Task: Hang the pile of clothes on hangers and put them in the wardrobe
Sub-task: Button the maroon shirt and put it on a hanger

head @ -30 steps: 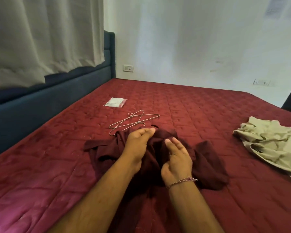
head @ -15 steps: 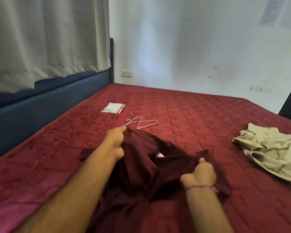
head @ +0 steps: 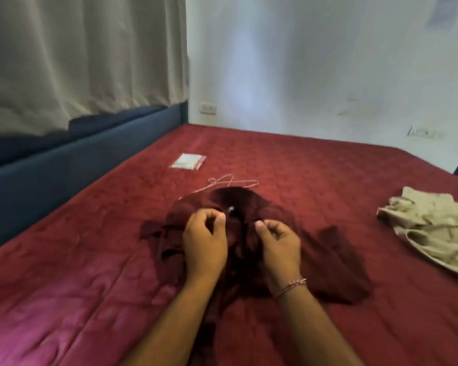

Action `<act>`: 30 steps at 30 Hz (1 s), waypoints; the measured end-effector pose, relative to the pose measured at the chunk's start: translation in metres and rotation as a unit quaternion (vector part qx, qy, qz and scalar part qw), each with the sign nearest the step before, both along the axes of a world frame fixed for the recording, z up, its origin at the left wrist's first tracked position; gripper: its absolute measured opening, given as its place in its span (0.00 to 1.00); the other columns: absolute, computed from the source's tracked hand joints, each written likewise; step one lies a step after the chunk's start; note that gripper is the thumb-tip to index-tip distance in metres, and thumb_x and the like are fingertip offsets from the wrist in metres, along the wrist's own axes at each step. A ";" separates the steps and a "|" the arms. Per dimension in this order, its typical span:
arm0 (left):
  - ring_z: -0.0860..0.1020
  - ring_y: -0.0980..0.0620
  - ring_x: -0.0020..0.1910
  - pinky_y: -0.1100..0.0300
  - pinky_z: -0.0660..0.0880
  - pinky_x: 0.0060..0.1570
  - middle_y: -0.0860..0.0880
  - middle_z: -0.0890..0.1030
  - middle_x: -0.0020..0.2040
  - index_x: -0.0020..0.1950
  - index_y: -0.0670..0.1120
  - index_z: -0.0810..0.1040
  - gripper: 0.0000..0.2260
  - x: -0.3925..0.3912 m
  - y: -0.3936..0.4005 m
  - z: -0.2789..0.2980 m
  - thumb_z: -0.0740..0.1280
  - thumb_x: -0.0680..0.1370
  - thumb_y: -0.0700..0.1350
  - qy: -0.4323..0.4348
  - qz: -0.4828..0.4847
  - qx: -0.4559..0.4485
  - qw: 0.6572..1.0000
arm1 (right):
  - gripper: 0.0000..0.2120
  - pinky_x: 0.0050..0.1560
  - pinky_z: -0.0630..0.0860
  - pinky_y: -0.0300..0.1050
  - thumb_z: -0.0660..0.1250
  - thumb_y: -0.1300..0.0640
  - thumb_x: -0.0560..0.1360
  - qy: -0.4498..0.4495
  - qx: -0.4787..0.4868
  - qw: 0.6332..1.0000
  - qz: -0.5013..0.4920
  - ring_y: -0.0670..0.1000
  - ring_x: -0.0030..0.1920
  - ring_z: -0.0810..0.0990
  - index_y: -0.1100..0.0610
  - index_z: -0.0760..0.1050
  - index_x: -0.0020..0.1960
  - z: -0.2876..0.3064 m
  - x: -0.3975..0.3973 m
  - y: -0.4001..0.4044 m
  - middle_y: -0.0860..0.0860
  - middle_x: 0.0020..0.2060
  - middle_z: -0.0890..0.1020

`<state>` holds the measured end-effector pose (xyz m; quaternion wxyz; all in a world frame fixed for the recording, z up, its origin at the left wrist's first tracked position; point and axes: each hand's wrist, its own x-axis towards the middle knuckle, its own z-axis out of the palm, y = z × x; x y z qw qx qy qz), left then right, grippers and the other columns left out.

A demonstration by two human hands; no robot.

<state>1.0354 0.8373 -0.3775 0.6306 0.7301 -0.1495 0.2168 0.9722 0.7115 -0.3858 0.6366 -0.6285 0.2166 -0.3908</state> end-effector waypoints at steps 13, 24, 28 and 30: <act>0.79 0.59 0.50 0.72 0.71 0.50 0.56 0.79 0.48 0.45 0.49 0.82 0.04 -0.035 0.009 -0.074 0.74 0.78 0.42 0.019 -0.083 0.054 0.995 | 0.04 0.39 0.79 0.46 0.75 0.65 0.75 0.006 0.078 0.992 0.102 0.49 0.36 0.80 0.61 0.81 0.48 -0.066 -0.037 0.031 0.55 0.37 0.83; 0.78 0.53 0.55 0.53 0.77 0.57 0.56 0.75 0.52 0.44 0.50 0.82 0.03 -0.037 0.005 -0.082 0.74 0.75 0.48 0.020 -0.054 0.088 0.994 | 0.07 0.47 0.84 0.64 0.78 0.53 0.69 0.035 -0.035 0.998 0.023 0.55 0.41 0.86 0.44 0.85 0.45 -0.076 -0.030 0.034 0.51 0.39 0.87; 0.79 0.55 0.55 0.52 0.78 0.57 0.58 0.77 0.52 0.44 0.51 0.82 0.03 -0.035 0.006 -0.083 0.72 0.76 0.49 0.027 -0.105 0.058 0.992 | 0.07 0.46 0.83 0.66 0.77 0.49 0.69 0.043 -0.037 0.998 0.016 0.58 0.44 0.87 0.46 0.85 0.47 -0.080 -0.029 0.031 0.50 0.41 0.87; 0.79 0.57 0.54 0.54 0.78 0.57 0.59 0.77 0.52 0.44 0.52 0.82 0.03 -0.034 0.007 -0.083 0.73 0.77 0.46 0.040 -0.123 0.052 0.990 | 0.06 0.47 0.83 0.67 0.78 0.55 0.71 0.042 -0.029 0.999 0.013 0.57 0.44 0.87 0.49 0.85 0.47 -0.081 -0.029 0.030 0.52 0.41 0.87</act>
